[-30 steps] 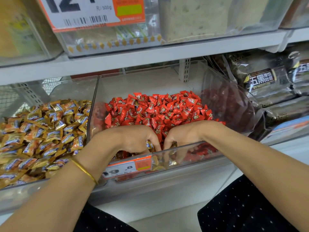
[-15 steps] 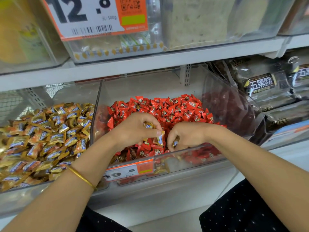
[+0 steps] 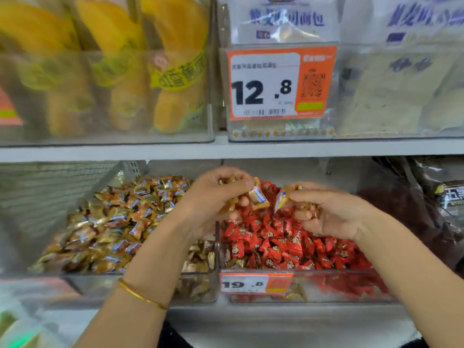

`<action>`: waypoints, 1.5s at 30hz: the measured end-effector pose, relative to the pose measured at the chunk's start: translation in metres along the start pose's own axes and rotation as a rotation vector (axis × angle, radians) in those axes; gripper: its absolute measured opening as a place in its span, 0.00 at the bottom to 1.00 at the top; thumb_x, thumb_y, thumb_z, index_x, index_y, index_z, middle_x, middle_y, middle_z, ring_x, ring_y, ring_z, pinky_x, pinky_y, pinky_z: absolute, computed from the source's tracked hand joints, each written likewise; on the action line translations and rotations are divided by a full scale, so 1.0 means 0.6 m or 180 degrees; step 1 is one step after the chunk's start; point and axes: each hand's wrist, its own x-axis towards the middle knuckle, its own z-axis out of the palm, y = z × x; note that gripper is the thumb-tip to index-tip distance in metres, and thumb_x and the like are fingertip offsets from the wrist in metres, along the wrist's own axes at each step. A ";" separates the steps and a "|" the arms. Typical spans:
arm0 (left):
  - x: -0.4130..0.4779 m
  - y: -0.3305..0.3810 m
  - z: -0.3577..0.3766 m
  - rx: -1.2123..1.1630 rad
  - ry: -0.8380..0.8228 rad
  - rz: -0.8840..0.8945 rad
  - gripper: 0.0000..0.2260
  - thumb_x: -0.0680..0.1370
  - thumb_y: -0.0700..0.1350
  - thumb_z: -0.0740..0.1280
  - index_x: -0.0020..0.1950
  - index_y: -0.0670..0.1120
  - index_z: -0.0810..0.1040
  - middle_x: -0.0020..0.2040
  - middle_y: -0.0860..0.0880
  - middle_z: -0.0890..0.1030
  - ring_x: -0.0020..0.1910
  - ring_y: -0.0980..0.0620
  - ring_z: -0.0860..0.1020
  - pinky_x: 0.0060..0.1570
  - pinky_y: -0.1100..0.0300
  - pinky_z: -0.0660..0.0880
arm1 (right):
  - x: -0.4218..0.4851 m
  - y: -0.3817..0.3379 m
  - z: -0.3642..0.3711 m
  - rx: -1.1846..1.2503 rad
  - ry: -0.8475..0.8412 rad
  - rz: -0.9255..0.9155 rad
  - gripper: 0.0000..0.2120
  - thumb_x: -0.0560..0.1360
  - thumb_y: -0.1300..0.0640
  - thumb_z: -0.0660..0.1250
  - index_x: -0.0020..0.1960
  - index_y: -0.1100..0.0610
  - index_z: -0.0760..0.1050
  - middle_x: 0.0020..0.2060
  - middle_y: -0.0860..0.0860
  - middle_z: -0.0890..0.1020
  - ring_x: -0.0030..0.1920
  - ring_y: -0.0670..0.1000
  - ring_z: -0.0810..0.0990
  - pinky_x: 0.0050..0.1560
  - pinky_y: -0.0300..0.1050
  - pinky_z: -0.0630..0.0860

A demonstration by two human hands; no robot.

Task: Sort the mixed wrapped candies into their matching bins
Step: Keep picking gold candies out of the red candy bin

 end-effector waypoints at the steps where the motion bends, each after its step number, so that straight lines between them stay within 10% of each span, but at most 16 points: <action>1: -0.005 0.002 -0.017 -0.0200 0.0145 -0.0024 0.04 0.74 0.39 0.68 0.40 0.45 0.78 0.30 0.48 0.75 0.28 0.55 0.72 0.20 0.66 0.65 | 0.008 -0.008 0.029 -0.0076 -0.0082 -0.0078 0.04 0.64 0.61 0.69 0.36 0.54 0.80 0.31 0.52 0.82 0.21 0.43 0.66 0.19 0.31 0.61; 7: -0.014 -0.013 -0.122 0.0058 0.1829 0.0330 0.04 0.78 0.45 0.66 0.47 0.45 0.78 0.38 0.46 0.78 0.30 0.55 0.75 0.32 0.62 0.71 | 0.101 -0.028 0.204 -0.1206 -0.0165 -0.0182 0.03 0.75 0.59 0.68 0.46 0.52 0.74 0.36 0.49 0.76 0.27 0.42 0.72 0.21 0.31 0.66; 10: -0.021 -0.016 -0.141 0.0314 0.1797 0.0139 0.29 0.74 0.68 0.57 0.70 0.53 0.68 0.66 0.52 0.73 0.62 0.55 0.72 0.62 0.53 0.67 | 0.132 -0.033 0.245 -0.1841 -0.0426 0.0038 0.24 0.74 0.48 0.68 0.67 0.54 0.68 0.60 0.45 0.73 0.58 0.49 0.76 0.44 0.39 0.79; 13: -0.027 -0.016 -0.138 0.0357 0.1703 0.0053 0.24 0.79 0.63 0.49 0.74 0.57 0.61 0.72 0.55 0.64 0.71 0.53 0.62 0.68 0.49 0.57 | 0.123 -0.032 0.236 -0.1606 -0.0416 0.0023 0.35 0.77 0.51 0.65 0.76 0.58 0.52 0.74 0.53 0.60 0.72 0.53 0.63 0.63 0.49 0.73; 18: -0.016 -0.016 -0.108 0.0922 0.1522 0.0530 0.16 0.81 0.47 0.58 0.68 0.47 0.72 0.65 0.50 0.75 0.64 0.51 0.72 0.67 0.53 0.66 | 0.071 -0.018 0.129 -0.0793 -0.0015 -0.0545 0.17 0.78 0.70 0.59 0.66 0.60 0.69 0.60 0.58 0.77 0.58 0.54 0.79 0.51 0.44 0.80; 25: 0.018 -0.028 0.014 0.1873 -0.0020 0.1115 0.12 0.79 0.37 0.61 0.57 0.49 0.79 0.55 0.56 0.79 0.56 0.62 0.76 0.55 0.76 0.68 | 0.027 0.001 -0.052 -0.1703 0.1042 -0.0512 0.12 0.75 0.76 0.58 0.46 0.62 0.76 0.46 0.64 0.79 0.38 0.55 0.82 0.36 0.43 0.82; 31: 0.082 -0.063 0.095 0.3739 -0.1156 0.0924 0.08 0.76 0.42 0.67 0.54 0.45 0.82 0.61 0.47 0.77 0.64 0.50 0.71 0.64 0.60 0.62 | 0.054 0.047 -0.079 -0.3711 -0.0290 -0.0396 0.08 0.73 0.66 0.69 0.51 0.60 0.80 0.46 0.49 0.84 0.44 0.37 0.77 0.48 0.33 0.73; 35: 0.107 -0.100 0.105 0.4835 -0.1784 0.0004 0.23 0.73 0.55 0.69 0.67 0.54 0.72 0.76 0.48 0.58 0.76 0.47 0.49 0.74 0.46 0.47 | 0.055 0.041 -0.126 -0.4432 -0.0180 -0.0184 0.13 0.72 0.63 0.70 0.56 0.55 0.81 0.44 0.40 0.80 0.41 0.34 0.76 0.44 0.26 0.68; 40: 0.126 -0.110 0.093 0.5061 -0.1584 -0.0293 0.24 0.74 0.52 0.68 0.69 0.55 0.67 0.78 0.49 0.49 0.76 0.46 0.41 0.73 0.47 0.40 | 0.024 0.022 -0.175 -0.4736 0.0294 0.0180 0.09 0.72 0.61 0.71 0.51 0.56 0.83 0.49 0.47 0.83 0.47 0.40 0.75 0.47 0.31 0.66; 45: 0.143 -0.118 0.096 0.5520 -0.1098 -0.0213 0.25 0.75 0.50 0.67 0.71 0.53 0.65 0.78 0.47 0.49 0.76 0.43 0.44 0.73 0.44 0.43 | 0.040 0.018 -0.136 -0.4329 0.0455 -0.0851 0.12 0.74 0.67 0.65 0.51 0.57 0.83 0.47 0.47 0.83 0.41 0.34 0.74 0.47 0.20 0.66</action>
